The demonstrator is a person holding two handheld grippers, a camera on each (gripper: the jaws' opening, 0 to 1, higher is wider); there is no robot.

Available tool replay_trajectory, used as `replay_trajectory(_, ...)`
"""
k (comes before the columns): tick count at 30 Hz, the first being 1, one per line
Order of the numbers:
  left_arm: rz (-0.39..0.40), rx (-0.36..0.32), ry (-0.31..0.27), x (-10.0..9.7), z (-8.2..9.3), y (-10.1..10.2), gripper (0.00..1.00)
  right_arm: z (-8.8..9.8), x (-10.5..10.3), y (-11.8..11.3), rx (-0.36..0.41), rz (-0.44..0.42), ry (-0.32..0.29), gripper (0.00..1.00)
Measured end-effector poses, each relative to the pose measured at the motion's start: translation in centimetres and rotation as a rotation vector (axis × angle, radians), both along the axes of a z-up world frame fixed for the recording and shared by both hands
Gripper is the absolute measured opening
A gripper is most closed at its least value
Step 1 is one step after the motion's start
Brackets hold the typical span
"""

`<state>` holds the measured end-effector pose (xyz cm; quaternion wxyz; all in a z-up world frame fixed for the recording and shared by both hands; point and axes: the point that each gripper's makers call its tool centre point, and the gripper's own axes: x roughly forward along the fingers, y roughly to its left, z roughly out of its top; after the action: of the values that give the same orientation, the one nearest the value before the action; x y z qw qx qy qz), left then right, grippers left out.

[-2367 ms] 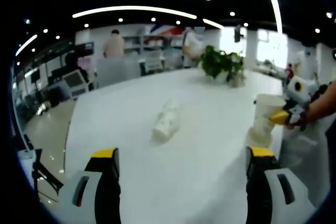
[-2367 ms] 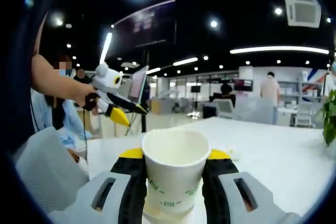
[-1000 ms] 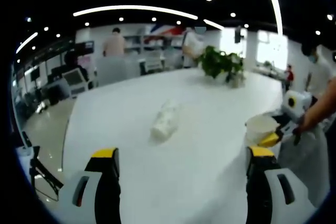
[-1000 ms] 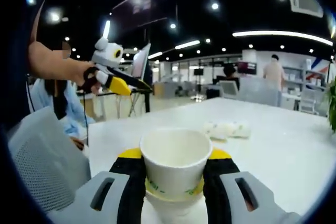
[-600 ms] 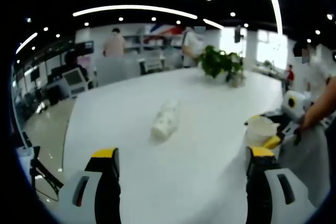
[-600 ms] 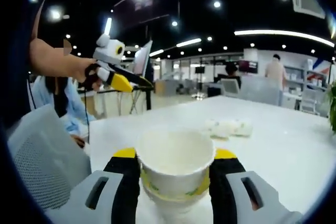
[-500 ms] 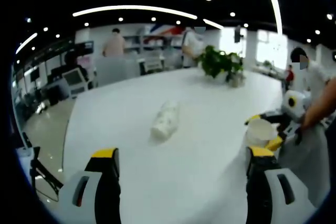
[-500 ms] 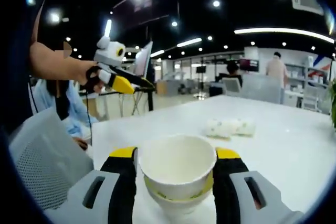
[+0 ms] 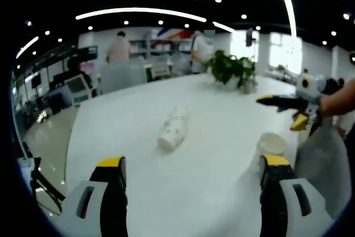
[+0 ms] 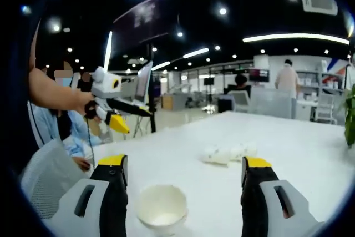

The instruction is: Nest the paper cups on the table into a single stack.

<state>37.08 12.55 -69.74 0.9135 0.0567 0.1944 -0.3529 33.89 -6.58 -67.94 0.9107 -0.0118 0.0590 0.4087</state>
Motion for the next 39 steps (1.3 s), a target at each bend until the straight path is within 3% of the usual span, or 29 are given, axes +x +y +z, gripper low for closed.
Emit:
replay_trajectory(3,0.001,-0.004,-0.008,-0.1,-0.1,-0.1,0.99,1.4,1.1,-1.6,0.002,-0.030,-0.022,0.90)
replay_trajectory(7,0.007,-0.014,-0.015,-0.3,-0.1,0.0,0.99,2.2,2.2,-3.9,-0.001,-0.078,-0.036,0.91)
replay_trajectory(20,0.059,-0.051,-0.026,-0.1,-0.3,1.1,0.99,0.6,3.8,-9.7,-0.050,-0.172,0.000,1.00)
replay_trajectory(39,0.098,-0.022,-0.035,-1.9,-1.2,1.0,0.99,-1.5,2.8,-12.0,-0.121,-0.162,0.055,1.00)
